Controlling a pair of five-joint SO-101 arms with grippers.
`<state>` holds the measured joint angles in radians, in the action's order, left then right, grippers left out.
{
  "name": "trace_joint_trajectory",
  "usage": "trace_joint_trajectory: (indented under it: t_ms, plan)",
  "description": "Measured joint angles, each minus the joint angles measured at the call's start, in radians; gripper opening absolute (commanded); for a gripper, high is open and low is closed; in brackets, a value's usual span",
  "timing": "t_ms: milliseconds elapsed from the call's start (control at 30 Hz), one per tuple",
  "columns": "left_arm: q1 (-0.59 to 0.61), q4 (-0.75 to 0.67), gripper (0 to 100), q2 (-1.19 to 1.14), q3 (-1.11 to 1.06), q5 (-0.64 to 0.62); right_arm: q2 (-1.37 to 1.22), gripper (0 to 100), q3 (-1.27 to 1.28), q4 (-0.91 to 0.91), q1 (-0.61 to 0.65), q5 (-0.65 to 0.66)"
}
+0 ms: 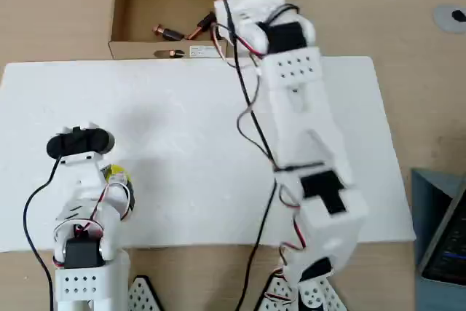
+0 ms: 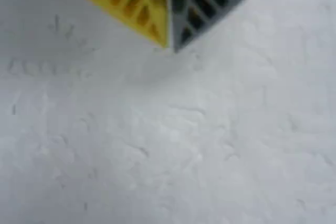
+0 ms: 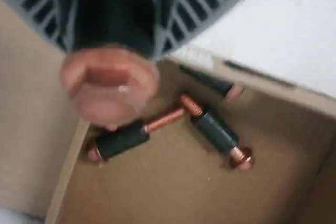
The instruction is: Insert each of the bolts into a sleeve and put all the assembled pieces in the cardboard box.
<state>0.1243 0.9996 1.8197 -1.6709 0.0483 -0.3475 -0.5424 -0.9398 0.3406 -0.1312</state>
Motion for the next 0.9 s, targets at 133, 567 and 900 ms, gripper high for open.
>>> trace_joint_trajectory:
  t_ms: [133, 567, 900]
  plan:
    - [0.000, 0.000, 0, 0.000, 0.000, 0.000, -0.170, 0.9, -0.160, 0.021, 0.000, 0.009]
    - [0.000, 0.000, 0, 0.000, 0.000, 0.000, -0.631, 1.2, -0.651, 0.063, 0.031, 0.012]
    - [0.000, 0.000, 0, 0.000, 0.000, 0.000, -0.697, 13.8, -0.695, 0.023, 0.084, 0.123]
